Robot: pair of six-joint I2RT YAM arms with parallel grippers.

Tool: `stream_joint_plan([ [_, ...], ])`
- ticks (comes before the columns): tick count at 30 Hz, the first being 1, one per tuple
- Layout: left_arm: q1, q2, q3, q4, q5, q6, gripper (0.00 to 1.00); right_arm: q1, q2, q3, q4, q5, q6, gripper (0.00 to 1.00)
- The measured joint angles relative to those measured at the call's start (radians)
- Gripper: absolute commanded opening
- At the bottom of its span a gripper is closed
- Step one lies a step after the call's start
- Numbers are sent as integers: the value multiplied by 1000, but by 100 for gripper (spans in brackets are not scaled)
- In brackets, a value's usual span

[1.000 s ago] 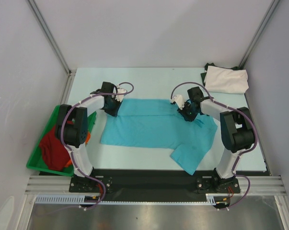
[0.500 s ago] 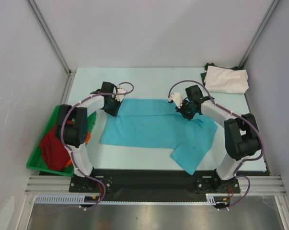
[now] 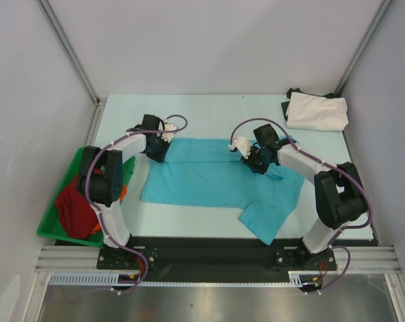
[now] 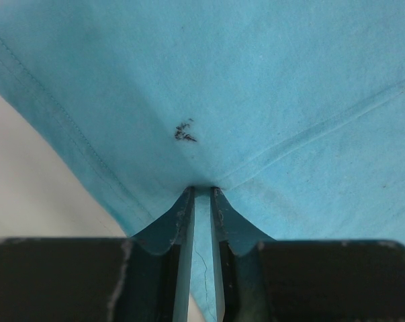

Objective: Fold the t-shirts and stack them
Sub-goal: Fold the tshirt

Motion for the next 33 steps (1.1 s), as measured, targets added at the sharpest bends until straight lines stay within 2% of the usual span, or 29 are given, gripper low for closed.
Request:
stream_joint_plan([
  [4,0,0,1,-1,-2,2,20,-5,-2,10,-16,-4,31,42],
  [7,0,0,22,-10,-8,4,23,-38,-3,52,-19,-20,108,45],
  [12,12,29,124,-47,19,2,25,-231,-3,141,26,-65,246,43],
  [16,36,117,264,-121,142,-6,25,-363,14,150,54,-76,299,42],
  [21,52,195,330,-182,232,-24,25,-426,92,154,71,-88,331,41],
  [33,59,274,404,-245,206,-23,25,-521,334,369,120,-93,336,40],
])
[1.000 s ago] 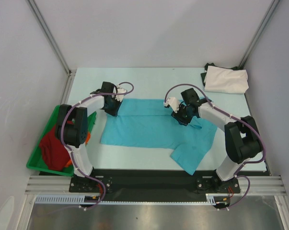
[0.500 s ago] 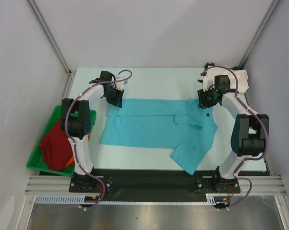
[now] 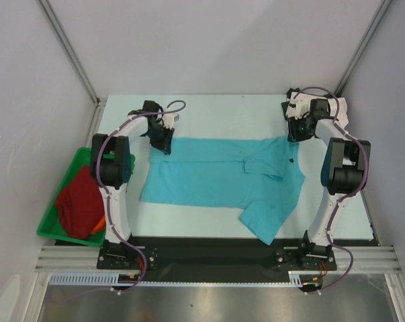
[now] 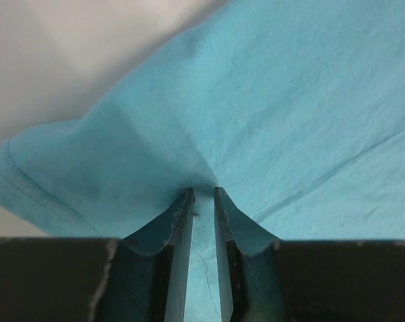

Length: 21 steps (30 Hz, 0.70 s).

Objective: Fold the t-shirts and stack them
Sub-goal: Fold the tshirt

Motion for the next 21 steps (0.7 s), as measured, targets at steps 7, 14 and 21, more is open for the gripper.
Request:
stream_joint_plan([
  [7,0,8,14,-12,-11,-1,25,31,123,74,9,84,-50,37],
  [14,0,10,18,-11,-26,-10,25,100,166,135,31,225,-104,35],
  [21,11,42,74,-16,-73,-25,25,125,257,279,0,292,-140,33],
])
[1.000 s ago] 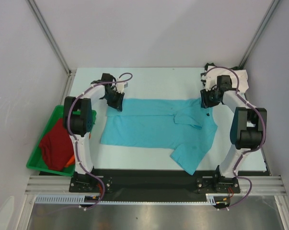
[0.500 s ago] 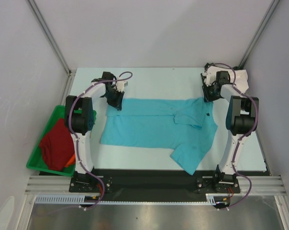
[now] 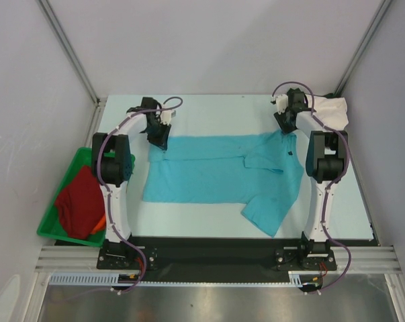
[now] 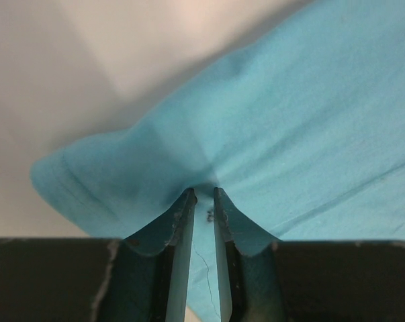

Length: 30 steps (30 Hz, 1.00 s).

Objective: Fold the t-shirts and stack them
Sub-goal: Fold the tshirt

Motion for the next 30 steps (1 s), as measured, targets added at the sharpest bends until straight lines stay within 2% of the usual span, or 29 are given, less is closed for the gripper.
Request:
stream_joint_plan([
  [5,32,41,67,-6,-17,-2,25,8,59,97,-26,19,-11,33],
  [14,43,116,203,-18,-71,0,29,33,91,145,-15,64,-32,34],
  [21,36,75,213,29,-167,19,32,33,72,159,-16,51,-35,42],
  [24,14,-26,171,31,-183,31,42,33,-17,111,-6,16,-29,45],
  [25,0,-73,158,29,-185,35,50,33,-72,78,-1,-2,-29,47],
  [26,-17,-122,144,29,-183,39,53,33,-136,35,11,-21,-29,52],
  [27,-35,-172,132,30,-183,40,58,33,-209,-18,32,-48,-29,54],
  [28,-53,-224,119,34,-180,45,69,33,-290,-72,42,-81,-34,55],
  [30,-85,-320,79,42,-167,50,76,38,-448,-183,68,-152,-63,56],
])
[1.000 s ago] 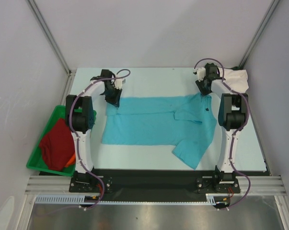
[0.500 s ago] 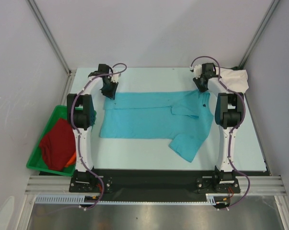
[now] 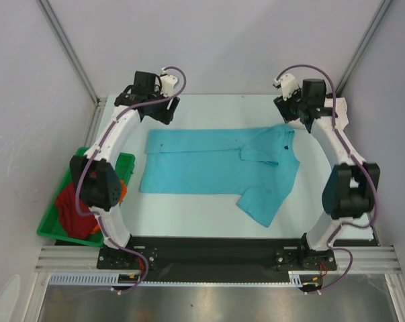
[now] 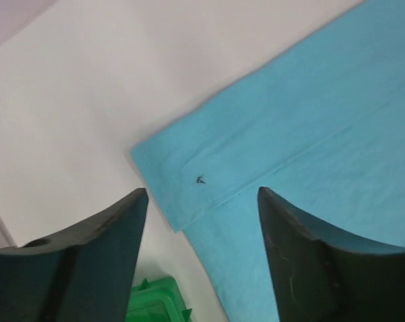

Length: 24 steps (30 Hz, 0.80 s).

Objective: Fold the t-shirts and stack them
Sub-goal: Fold the tshirt

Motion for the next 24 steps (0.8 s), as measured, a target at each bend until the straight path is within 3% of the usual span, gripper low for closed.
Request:
stream_joint_plan([
  [1,-13,-37,-17,0,11,2,83,8,-70,-51,-2,-28,-21,56],
  [4,-23,-101,-69,1,35,-2,92,61,-223,-202,-26,-107,-107,56],
  [8,-8,-109,-156,-8,62,-25,93,161,-325,-431,-154,-194,-224,54],
  [12,-4,-110,-243,-19,85,-45,92,237,-373,-596,-317,-230,-299,46],
  [19,-5,-132,-336,-17,70,-51,81,346,-627,-813,-456,-237,-503,45],
  [24,3,-130,-337,0,14,-59,77,426,-681,-905,-479,-238,-595,45],
])
